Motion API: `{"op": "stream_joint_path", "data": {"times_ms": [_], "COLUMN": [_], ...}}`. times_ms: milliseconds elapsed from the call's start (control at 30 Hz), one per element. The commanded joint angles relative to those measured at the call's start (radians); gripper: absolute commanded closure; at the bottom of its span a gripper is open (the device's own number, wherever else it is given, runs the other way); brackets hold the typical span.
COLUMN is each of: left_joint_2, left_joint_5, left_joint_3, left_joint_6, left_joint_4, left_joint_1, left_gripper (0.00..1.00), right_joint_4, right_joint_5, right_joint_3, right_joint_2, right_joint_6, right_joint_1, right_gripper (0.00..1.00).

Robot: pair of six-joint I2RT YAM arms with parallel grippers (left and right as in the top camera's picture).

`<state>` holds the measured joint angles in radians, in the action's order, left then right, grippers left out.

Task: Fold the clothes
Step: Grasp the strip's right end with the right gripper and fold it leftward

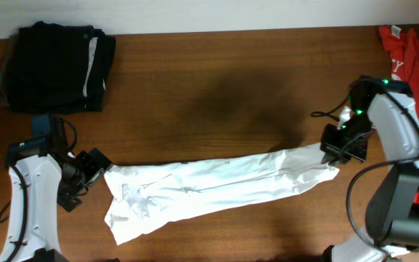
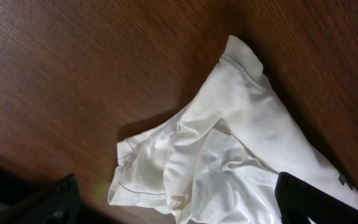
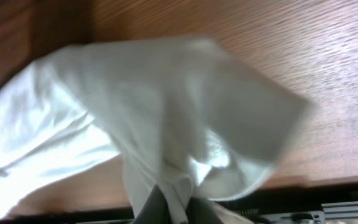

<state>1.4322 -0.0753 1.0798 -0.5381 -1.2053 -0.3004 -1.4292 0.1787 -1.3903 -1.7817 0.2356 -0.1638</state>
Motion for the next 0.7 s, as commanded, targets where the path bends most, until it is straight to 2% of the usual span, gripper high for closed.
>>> {"op": "stream_joint_path", "data": {"times_ms": [0, 100, 200, 400, 667], "left_joint_2": [0.002, 0.002, 0.002, 0.002, 0.002], "left_joint_5": [-0.008, -0.008, -0.008, -0.008, -0.008], "left_joint_3": [0.001, 0.001, 0.001, 0.001, 0.001], "left_joint_6": [0.017, 0.017, 0.017, 0.017, 0.017], "left_joint_4": [0.001, 0.0, -0.001, 0.0, 0.0], "left_joint_1": [-0.001, -0.001, -0.001, -0.001, -0.001], "left_gripper": [0.01, 0.01, 0.01, 0.01, 0.01], "right_joint_4": [-0.002, 0.05, 0.106, 0.235, 0.296], "right_joint_5": [-0.021, 0.003, 0.004, 0.01, 0.027], "right_joint_3": [-0.018, -0.005, 0.021, 0.091, 0.097], "right_joint_2": [0.053, 0.049, 0.032, 0.022, 0.022], "right_joint_6": [0.016, 0.018, 0.099, 0.215, 0.282], "right_joint_1": [0.167, 0.313, 0.452, 0.591, 0.7], "right_gripper": [0.96, 0.96, 0.96, 0.96, 0.96]}}
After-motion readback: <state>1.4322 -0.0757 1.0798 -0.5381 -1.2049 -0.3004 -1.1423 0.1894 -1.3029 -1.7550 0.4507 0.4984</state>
